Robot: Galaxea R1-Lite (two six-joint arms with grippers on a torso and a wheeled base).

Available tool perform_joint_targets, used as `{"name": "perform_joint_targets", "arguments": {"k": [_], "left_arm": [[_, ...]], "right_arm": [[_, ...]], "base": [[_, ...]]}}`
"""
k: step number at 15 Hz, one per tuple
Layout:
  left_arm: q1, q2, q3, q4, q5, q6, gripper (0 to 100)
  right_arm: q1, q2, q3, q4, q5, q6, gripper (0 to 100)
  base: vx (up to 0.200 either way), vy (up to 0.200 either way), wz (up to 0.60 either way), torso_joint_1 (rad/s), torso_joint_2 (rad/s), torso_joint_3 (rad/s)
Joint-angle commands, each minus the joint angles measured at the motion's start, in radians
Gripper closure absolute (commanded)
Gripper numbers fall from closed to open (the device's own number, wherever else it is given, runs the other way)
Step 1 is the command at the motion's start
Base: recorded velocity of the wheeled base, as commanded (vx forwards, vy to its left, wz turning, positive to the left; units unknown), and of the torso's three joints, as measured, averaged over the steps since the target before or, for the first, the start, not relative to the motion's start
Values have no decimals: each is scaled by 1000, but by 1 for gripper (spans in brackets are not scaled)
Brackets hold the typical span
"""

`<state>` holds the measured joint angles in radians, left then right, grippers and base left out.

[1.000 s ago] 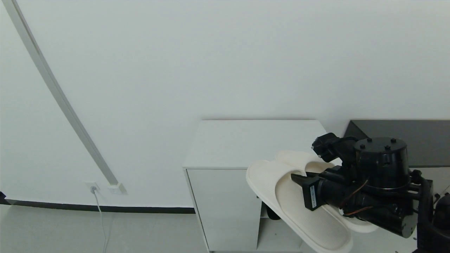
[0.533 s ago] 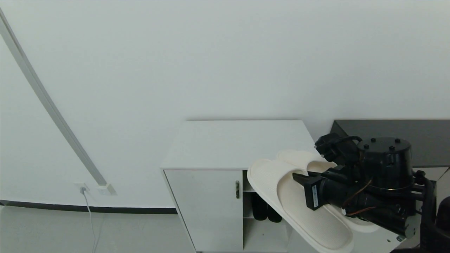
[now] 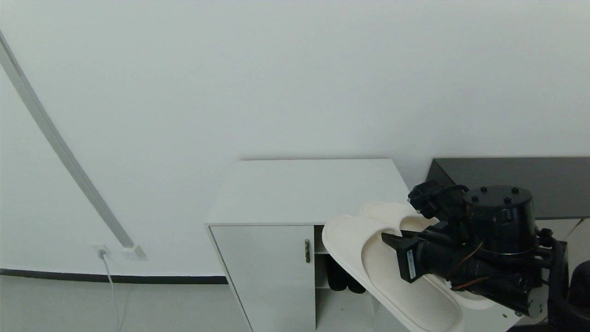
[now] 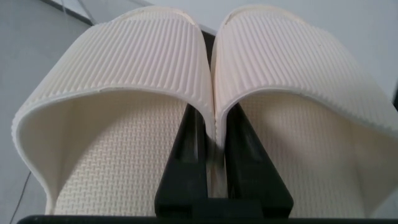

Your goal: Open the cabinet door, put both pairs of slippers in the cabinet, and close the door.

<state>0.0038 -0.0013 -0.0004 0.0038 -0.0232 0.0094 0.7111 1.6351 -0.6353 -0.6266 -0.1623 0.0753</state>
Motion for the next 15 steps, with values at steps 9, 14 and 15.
{"name": "perform_joint_targets", "arguments": {"k": [9, 14, 15], "left_arm": [[-1, 1, 0, 1, 0, 1, 100], [-1, 1, -1, 1, 0, 1, 100], [-1, 1, -1, 1, 0, 0, 100]], "right_arm": [[8, 9, 13, 1, 1, -20, 100], [36, 8, 32, -12, 3, -20, 100], [45, 8, 34, -13, 3, -20, 100]], "base": [[0, 0, 0, 0, 0, 0], [0, 0, 0, -24, 60, 30], [0, 0, 0, -144, 325, 163]]}}
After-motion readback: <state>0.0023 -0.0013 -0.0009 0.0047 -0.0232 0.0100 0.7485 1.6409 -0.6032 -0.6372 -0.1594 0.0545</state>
